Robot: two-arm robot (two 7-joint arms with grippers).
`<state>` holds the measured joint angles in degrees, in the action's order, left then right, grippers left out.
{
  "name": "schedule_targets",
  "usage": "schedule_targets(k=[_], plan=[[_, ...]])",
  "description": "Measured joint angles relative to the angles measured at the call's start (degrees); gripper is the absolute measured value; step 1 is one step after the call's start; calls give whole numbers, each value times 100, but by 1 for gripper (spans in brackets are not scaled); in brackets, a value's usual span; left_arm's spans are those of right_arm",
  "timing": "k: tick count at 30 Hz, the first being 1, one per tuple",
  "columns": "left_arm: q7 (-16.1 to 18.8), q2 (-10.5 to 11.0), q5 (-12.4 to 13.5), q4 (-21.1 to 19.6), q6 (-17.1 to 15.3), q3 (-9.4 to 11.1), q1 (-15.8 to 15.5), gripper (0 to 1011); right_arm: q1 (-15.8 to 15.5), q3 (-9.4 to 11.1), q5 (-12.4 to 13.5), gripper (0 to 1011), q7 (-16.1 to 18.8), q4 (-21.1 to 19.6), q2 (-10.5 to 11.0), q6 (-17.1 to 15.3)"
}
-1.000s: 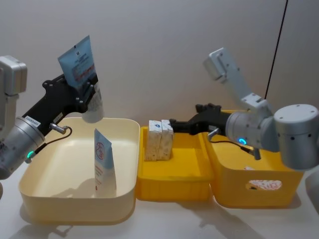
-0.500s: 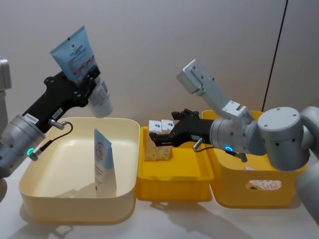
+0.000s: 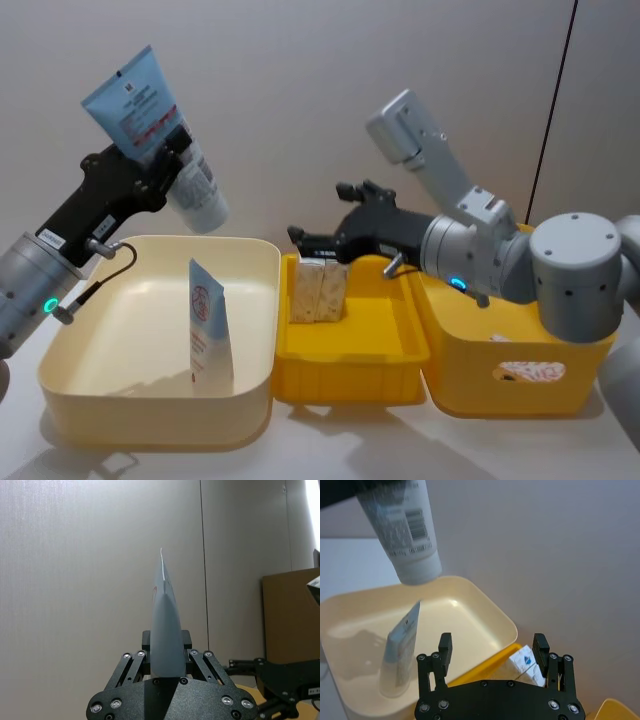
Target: Bimanual collaborative sorting of washing and personal care products
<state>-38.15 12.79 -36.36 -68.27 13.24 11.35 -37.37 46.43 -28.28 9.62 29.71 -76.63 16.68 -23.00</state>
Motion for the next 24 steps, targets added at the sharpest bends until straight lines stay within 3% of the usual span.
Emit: schedule_targets(k=[10, 24], plan=[[-111, 9, -168, 112, 34, -8, -2, 316, -5, 88, 215, 1001, 10, -140, -69, 259], [-64, 5, -226, 261, 104, 52, -7, 315, 280, -199, 330, 1001, 341, 85, -149, 15]])
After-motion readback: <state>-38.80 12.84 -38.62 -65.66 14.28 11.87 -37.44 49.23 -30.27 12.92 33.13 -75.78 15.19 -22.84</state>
